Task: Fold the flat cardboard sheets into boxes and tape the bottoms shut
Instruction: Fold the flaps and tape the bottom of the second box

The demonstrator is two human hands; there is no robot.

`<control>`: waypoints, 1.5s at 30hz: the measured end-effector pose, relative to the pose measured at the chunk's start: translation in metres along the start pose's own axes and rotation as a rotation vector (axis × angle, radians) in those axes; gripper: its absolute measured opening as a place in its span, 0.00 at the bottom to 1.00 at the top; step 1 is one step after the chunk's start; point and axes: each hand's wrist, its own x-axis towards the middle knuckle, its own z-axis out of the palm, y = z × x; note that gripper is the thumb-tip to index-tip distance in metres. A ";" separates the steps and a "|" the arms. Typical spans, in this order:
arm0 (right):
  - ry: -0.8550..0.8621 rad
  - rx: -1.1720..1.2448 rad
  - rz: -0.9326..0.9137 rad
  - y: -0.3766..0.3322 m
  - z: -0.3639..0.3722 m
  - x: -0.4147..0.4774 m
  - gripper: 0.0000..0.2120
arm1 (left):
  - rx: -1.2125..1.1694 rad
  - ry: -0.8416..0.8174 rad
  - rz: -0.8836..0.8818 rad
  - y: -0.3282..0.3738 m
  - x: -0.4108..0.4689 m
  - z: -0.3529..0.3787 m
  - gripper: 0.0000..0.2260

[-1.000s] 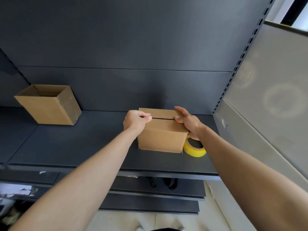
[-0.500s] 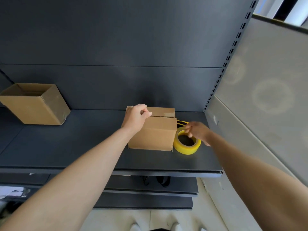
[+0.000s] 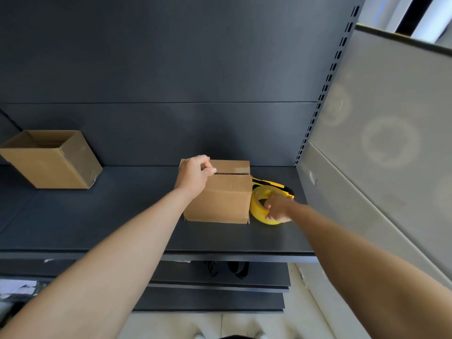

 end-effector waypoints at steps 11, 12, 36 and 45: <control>0.288 0.597 -0.074 0.015 -0.131 -0.064 0.16 | 0.012 0.018 -0.014 0.004 0.001 0.000 0.09; 0.315 0.640 -0.097 0.010 -0.138 -0.068 0.17 | 0.009 0.013 -0.018 0.004 0.001 0.000 0.09; -0.119 0.984 -0.404 -0.057 -0.151 -0.047 0.15 | -0.068 -0.104 0.024 -0.003 0.005 -0.020 0.06; 0.185 0.942 -0.199 -0.072 -0.154 -0.042 0.28 | -0.102 -0.148 0.070 -0.004 0.006 -0.019 0.08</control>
